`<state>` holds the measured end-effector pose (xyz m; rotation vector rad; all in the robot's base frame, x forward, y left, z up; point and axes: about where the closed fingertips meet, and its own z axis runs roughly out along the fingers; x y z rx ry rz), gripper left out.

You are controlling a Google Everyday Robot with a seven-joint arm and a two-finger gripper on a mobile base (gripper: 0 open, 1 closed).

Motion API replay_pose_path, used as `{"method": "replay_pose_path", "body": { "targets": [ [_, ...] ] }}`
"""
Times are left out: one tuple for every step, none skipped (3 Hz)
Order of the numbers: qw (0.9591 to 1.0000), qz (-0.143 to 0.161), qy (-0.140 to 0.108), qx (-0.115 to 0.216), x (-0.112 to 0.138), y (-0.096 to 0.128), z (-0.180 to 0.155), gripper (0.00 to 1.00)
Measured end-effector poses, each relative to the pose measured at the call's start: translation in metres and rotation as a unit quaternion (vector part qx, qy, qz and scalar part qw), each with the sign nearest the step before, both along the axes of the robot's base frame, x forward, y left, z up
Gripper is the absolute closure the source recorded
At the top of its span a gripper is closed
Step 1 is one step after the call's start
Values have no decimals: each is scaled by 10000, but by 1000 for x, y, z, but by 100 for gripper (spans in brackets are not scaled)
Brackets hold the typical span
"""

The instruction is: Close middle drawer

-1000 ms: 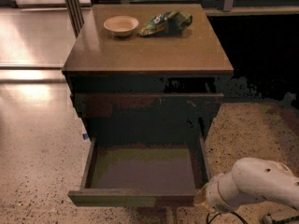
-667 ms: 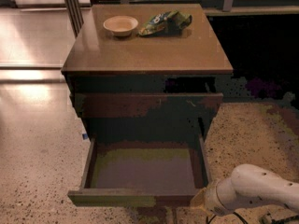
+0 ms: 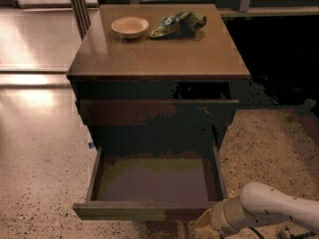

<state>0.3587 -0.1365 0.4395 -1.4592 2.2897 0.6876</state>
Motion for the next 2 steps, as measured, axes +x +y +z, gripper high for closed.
{"method": "replay_pose_path", "body": {
  "targets": [
    [10000, 12, -1, -15, 1, 0, -2, 100],
    [9997, 160, -162, 34, 19, 3, -7, 100]
  ]
}}
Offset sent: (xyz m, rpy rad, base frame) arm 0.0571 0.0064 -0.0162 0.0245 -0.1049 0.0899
